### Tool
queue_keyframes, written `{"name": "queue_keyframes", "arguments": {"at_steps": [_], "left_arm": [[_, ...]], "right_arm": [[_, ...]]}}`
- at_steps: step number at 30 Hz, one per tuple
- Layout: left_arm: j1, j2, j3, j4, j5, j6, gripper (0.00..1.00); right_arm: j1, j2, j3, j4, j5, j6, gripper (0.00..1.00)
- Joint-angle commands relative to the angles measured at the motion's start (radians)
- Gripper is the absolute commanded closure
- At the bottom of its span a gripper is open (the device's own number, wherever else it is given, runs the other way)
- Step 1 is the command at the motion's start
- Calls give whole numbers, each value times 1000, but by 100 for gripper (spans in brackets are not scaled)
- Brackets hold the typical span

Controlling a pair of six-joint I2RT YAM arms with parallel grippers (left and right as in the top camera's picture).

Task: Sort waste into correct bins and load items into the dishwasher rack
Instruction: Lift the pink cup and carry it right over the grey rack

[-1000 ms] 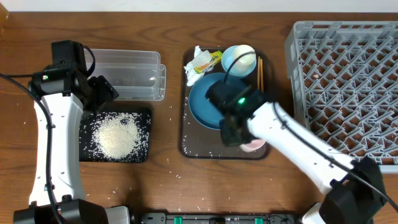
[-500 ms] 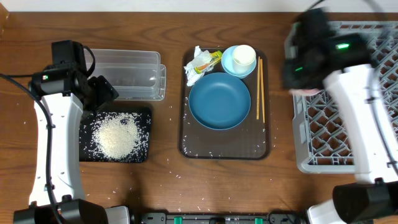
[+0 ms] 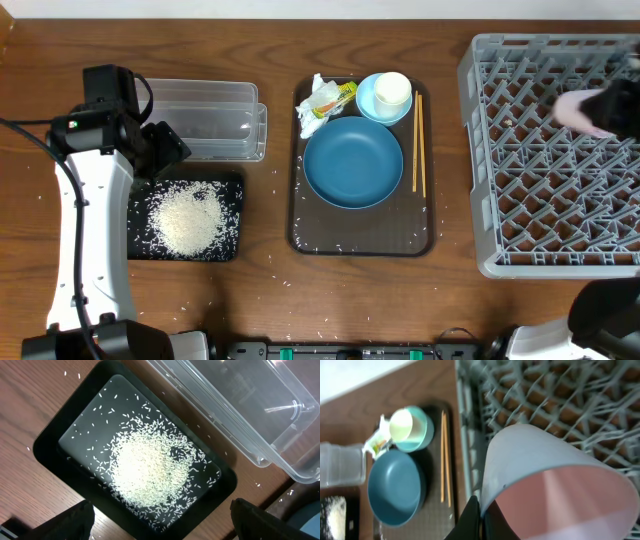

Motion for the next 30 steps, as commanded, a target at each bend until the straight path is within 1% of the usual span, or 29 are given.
{"name": "queue_keyframes", "arguments": {"at_steps": [1, 5, 9, 20, 22, 26, 30], "left_arm": [[2, -16, -7, 0, -1, -5, 10], [2, -16, -7, 0, -1, -5, 10], [2, -16, -7, 0, -1, -5, 10], [2, -16, -7, 0, -1, -5, 10], [2, -16, -7, 0, -1, -5, 10], [2, -16, -7, 0, -1, -5, 10], [2, -16, -7, 0, -1, -5, 10]], "right_arm": [[-75, -6, 3, 33, -143, -61, 99], [-138, 3, -43, 158, -240, -91, 99], [-162, 9, -133, 332, -266, -89, 99], [-163, 9, -525, 983, -267, -86, 99], [-164, 9, -576, 1079, -266, -35, 99], [-167, 11, -668, 1268, -266, 115, 99], [-184, 57, -695, 1374, -266, 283, 99]]}}
